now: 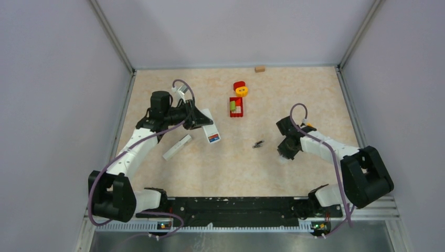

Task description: Load the batteries into the remote control

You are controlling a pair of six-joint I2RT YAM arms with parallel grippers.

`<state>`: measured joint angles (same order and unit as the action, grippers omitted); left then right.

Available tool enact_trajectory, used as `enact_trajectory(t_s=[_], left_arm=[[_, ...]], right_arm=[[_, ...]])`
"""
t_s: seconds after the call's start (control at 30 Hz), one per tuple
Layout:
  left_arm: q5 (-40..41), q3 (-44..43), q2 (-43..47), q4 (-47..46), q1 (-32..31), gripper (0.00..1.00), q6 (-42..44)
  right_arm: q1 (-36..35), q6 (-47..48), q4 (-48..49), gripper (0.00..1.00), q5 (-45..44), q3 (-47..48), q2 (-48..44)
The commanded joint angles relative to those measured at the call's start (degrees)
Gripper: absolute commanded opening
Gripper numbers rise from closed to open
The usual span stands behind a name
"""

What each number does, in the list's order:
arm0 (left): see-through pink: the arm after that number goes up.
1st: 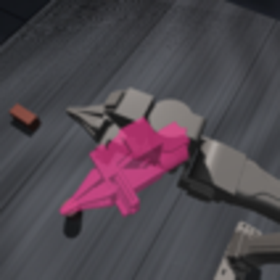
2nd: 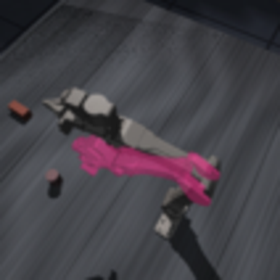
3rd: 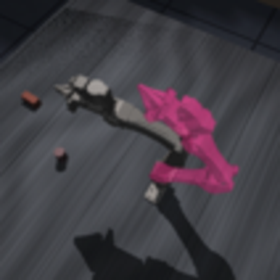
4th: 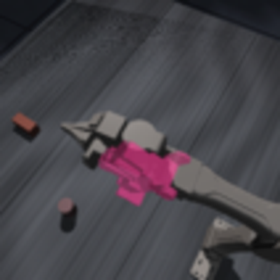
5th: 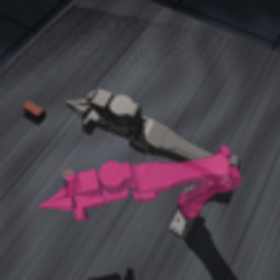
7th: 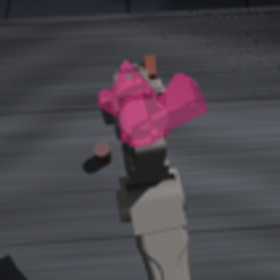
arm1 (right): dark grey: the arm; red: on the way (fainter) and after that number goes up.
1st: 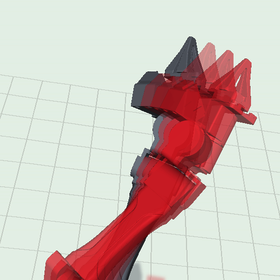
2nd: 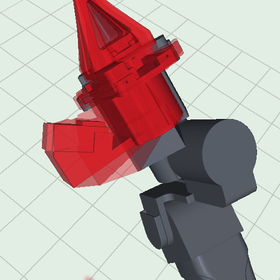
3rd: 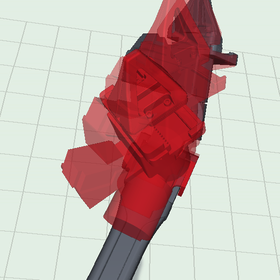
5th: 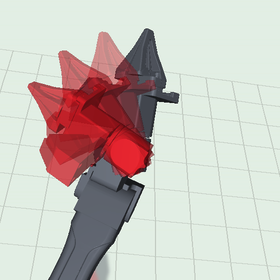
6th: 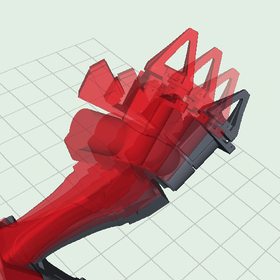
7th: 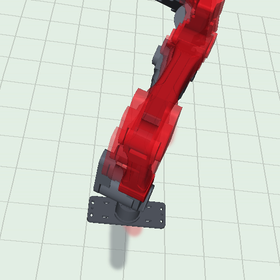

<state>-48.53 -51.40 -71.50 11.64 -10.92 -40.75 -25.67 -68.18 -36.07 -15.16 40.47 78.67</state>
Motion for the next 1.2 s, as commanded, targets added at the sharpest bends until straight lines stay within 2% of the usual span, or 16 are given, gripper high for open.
enact_trajectory(t_s=[0.0, 0.1, 0.27, 0.37, 0.5, 0.73, 0.93, 1.17], left_arm=[[-0.29, -0.02, 1.11, -1.56, 0.30, 0.00, 0.50], [-0.31, -0.04, 1.21, -1.29, 0.37, 0.00, 0.57], [-0.42, -0.20, 1.21, -1.26, 0.37, 0.00, -0.04], [-0.47, 0.72, 1.49, -4.21, 0.30, 0.00, -3.22], [0.94, 4.12, 2.41, -17.35, -0.03, 0.00, -13.98], [13.98, 11.87, 3.28, -41.53, -2.06, 0.00, -30.13], [20.53, 12.08, 0.37, -50.87, -5.63, 0.00, -37.19], [21.08, 12.68, -3.41, -60.25, -6.96, 0.00, -45.16]], right_arm=[[0.75, -0.88, 1.15, 0.10, 0.10, 0.37, 1.60], [0.96, -0.80, 2.35, 0.00, 1.62, -0.60, 2.30], [1.06, -0.67, 4.11, 0.00, 3.03, -1.55, 0.84], [1.03, 1.48, 5.54, 0.00, 4.30, -0.98, -2.62], [0.98, 5.35, 12.28, 0.00, 9.65, -0.38, -10.46], [-0.26, 3.57, 25.93, 0.00, 20.52, 0.53, -21.56], [-4.75, 0.46, 44.15, 0.00, 25.70, 0.58, -24.76], [-8.94, -2.65, 60.56, 0.00, 29.56, 3.13, -21.55]])
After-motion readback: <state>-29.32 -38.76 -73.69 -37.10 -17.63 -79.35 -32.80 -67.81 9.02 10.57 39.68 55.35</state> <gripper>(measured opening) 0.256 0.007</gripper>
